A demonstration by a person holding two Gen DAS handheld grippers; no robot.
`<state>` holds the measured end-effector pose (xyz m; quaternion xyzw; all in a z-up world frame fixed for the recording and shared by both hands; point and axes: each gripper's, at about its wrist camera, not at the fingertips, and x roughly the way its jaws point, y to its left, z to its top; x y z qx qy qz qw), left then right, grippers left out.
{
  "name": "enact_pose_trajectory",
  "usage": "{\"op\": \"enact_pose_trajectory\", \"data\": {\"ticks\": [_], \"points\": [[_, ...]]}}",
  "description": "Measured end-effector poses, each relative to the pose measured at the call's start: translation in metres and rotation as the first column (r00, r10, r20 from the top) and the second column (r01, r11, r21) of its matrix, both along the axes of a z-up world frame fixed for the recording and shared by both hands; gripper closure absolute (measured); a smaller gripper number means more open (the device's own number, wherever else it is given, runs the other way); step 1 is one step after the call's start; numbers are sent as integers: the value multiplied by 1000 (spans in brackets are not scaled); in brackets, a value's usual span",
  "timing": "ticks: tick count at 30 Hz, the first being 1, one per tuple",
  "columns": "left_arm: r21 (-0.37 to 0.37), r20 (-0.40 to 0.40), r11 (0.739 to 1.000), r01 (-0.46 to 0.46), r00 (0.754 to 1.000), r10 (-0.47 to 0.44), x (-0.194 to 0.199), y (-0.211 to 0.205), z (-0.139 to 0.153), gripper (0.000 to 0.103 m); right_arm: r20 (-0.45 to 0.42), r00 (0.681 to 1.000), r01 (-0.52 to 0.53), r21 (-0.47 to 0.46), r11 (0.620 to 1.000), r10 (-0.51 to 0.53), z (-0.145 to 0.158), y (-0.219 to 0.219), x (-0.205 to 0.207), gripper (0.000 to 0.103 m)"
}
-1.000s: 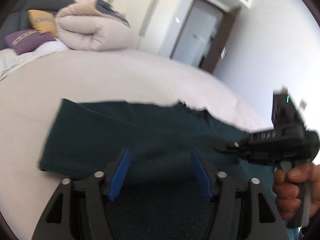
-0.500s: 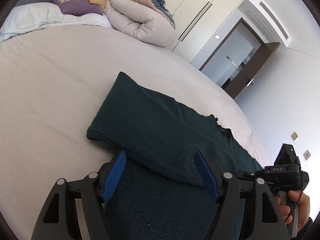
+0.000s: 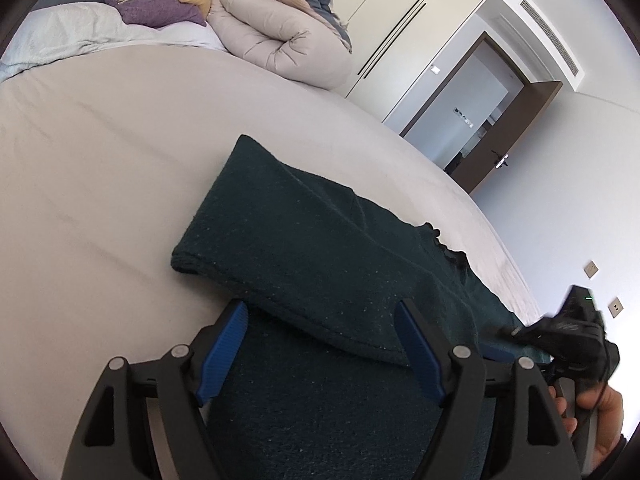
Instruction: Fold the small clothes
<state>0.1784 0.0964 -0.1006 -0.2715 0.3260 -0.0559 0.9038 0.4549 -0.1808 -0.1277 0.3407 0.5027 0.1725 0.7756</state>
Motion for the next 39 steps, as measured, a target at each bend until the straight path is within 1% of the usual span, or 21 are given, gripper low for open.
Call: {"op": "enact_pose_trajectory", "data": {"ticks": [1,2,3,5,6,8,9,10,12,13,15,17,20,23,24,25,26,29,31,34,39], "points": [[0,0,1000,0,1000,0,0,0,0,25,70,997,25,2,1000,-25,20,4,-19,42],[0,-1,1000,0,1000,0,0,0,0,25,173,983,62,5,998,-62,31,3,-25,40],[-1,-2,1000,-1,1000,1,0,0,0,25,281,956,90,8,996,-89,43,2,-32,40],[0,-3,1000,-2,1000,2,-1,1,-1,25,372,922,109,23,994,-110,55,3,-37,33],[0,-4,1000,-2,1000,2,-1,1,0,25,354,931,85,35,996,-92,55,6,-32,20],[3,-5,1000,-4,1000,4,0,1,0,25,190,982,-17,87,996,0,41,16,-11,17],[3,-6,1000,-4,1000,4,-1,1,0,25,94,995,-36,105,994,26,30,22,0,17],[2,-4,1000,-4,1000,4,-1,1,0,25,46,999,-25,87,996,21,23,25,6,17],[2,-6,1000,-6,1000,6,0,1,0,23,28,999,16,30,999,-17,15,32,15,17],[1,-8,1000,-11,1000,11,-1,1,0,22,14,999,29,44,999,-30,10,27,17,17],[-4,-13,1000,-15,1000,15,0,2,-2,22,-19,999,42,124,991,-40,-4,22,20,18],[-3,-16,1000,-16,1000,16,1,2,-3,22,-17,1000,14,120,993,-12,-8,37,30,25],[-3,-16,1000,-16,1000,16,1,2,-4,22,-55,997,-51,126,991,59,-20,58,42,42],[-3,-16,1000,-16,1000,16,1,2,-3,21,-81,994,-56,123,991,66,-32,66,47,70],[-4,-15,1000,-16,1000,16,1,1,-4,21,-86,994,-55,108,993,64,-39,57,40,79],[-4,-15,1000,-16,1000,16,0,1,-3,22,-84,994,-57,87,995,64,-36,53,29,90],[-5,-15,1000,-16,1000,16,1,1,-4,21,-73,995,-69,48,997,72,-36,55,24,93],[-7,-13,1000,-16,1000,16,1,1,-4,22,-16,994,-113,-66,991,112,-24,60,15,96],[-11,-11,1000,-18,1000,18,1,1,-4,21,15,994,-102,-134,986,105,-12,59,12,96],[-30,5,999,-27,1000,28,-1,4,-3,21,32,998,-41,-169,985,47,-5,43,15,97],[-70,19,996,-51,998,53,-3,12,-4,21,6,999,40,-166,985,-39,-6,7,10,97]]}}
